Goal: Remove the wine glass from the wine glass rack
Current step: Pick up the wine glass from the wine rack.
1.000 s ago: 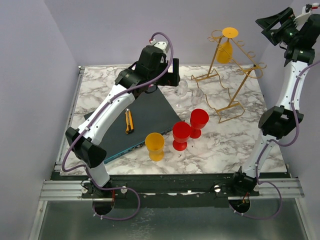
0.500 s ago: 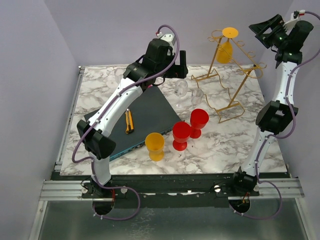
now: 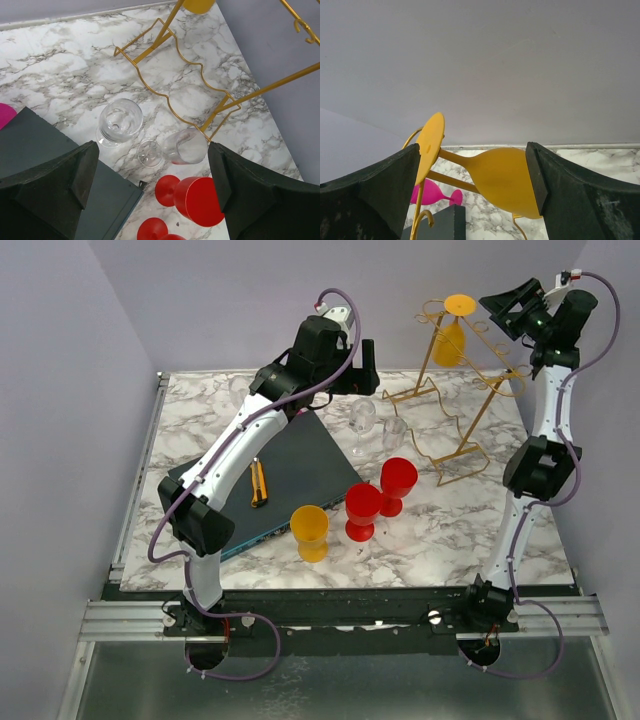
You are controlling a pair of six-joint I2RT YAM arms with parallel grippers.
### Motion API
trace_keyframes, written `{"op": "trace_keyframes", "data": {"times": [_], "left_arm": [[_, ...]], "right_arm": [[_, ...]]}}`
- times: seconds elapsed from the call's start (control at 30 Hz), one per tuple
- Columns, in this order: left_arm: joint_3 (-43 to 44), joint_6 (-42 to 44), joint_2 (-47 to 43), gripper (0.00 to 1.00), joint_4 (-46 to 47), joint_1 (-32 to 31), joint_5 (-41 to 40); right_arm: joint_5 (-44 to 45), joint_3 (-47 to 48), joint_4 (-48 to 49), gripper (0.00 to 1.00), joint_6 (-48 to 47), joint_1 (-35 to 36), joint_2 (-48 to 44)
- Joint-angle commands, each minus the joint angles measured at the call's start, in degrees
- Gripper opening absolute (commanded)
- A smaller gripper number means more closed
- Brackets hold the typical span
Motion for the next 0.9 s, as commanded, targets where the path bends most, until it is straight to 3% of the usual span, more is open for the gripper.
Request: {"op": "trace_keyframes", "data": {"times": [0.0, 0.17, 0.37, 0.7, 0.87], "left_arm": [[0.67, -0.08, -1.21, 0.99, 1.10, 0.41, 0.99], [0.32, 0.18, -1.85, 0.99, 1.17, 0.57, 0.78], [0.43, 0.11, -1.25, 0.99, 1.50, 0.76, 0.97], [1.68, -2.44, 1.18, 0.99, 3.57, 0.89, 3.36], [1.36, -2.44, 1.04, 0.99, 4.02, 1.02, 3.38]], "right_arm": [[-1.31, 0.35, 5.51, 0.92, 2.41, 1.50, 1.51], [-1.59, 0.93, 6.78, 0.87, 4.35, 2.50, 3.11], [-0.61, -5.70, 9.79, 0.81, 4.13, 3.49, 0.22], [5.54, -22.45, 12.61, 0.85, 3.10, 3.46, -11.12], [5.72, -26.06, 11.62, 0.85, 2.91, 3.47, -14.50]]}}
